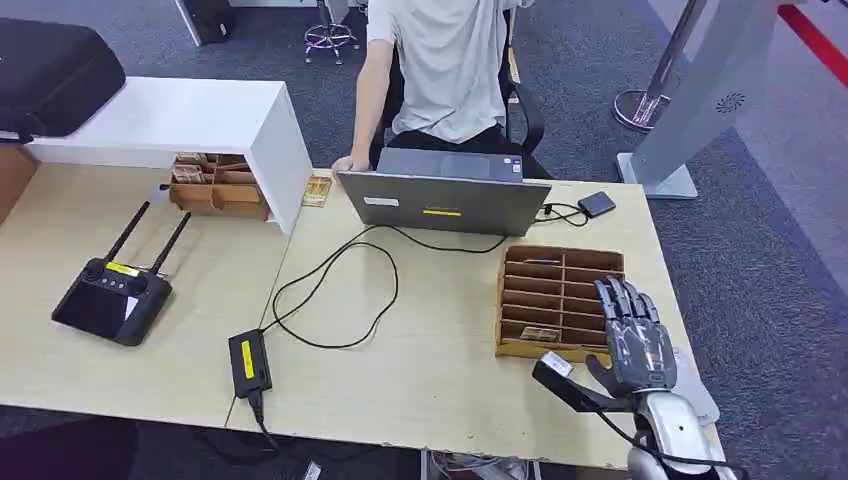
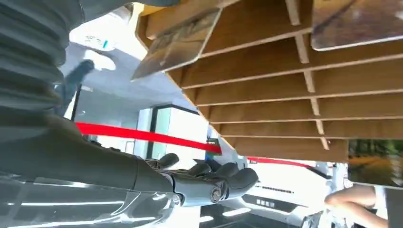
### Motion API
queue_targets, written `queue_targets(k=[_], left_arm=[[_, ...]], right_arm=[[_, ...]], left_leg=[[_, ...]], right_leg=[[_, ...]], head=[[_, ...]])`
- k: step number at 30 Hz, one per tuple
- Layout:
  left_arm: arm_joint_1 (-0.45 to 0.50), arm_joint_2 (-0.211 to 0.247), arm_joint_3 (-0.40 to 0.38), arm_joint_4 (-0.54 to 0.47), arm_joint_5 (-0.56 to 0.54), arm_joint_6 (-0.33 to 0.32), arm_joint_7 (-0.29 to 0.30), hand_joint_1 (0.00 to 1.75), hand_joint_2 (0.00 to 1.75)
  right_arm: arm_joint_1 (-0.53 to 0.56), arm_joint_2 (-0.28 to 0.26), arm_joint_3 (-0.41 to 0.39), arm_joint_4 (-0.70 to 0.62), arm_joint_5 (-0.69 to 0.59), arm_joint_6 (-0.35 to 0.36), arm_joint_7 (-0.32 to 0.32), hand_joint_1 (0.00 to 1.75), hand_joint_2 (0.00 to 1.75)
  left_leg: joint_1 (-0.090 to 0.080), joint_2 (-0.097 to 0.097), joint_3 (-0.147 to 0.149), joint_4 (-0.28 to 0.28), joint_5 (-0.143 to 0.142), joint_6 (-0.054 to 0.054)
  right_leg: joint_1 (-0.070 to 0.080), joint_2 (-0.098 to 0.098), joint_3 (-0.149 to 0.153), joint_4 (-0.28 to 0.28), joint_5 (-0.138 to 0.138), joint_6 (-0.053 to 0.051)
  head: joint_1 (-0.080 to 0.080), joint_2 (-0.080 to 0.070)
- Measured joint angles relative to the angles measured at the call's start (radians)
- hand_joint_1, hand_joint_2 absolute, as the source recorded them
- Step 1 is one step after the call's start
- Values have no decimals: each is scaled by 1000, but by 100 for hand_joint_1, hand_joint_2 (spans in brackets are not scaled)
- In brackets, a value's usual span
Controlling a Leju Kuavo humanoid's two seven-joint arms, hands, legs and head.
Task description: Pass the card to the sensor for recognition and then transmit it.
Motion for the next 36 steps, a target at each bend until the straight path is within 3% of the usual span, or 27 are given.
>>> queue_targets(k=[7,8,27,36], left_arm=[[0,0,0,0,0,-1,-1,0,175],[0,0,0,0,0,-1,-1,0,175],[0,-4,0,0,8,-16,-12,0,175],[-3,-3,0,0,-5,39,-71,0,175]], right_arm=[[0,0,-15,16,2,-2,0,3,175],[1,0,-16,16,2,-2,0,175,175],[3,0,-22,16,3,-1,-18,175,175],[15,0,-30,12,2,-1,-18,175,175]], left_leg=[[0,0,0,0,0,0],[0,0,0,0,0,0],[0,0,0,0,0,0],[0,0,0,0,0,0]], right_leg=[[0,0,0,0,0,0],[0,0,0,0,0,0],[0,0,0,0,0,0],[0,0,0,0,0,0]], head=[[0,0],[0,0],[0,0],[0,0]])
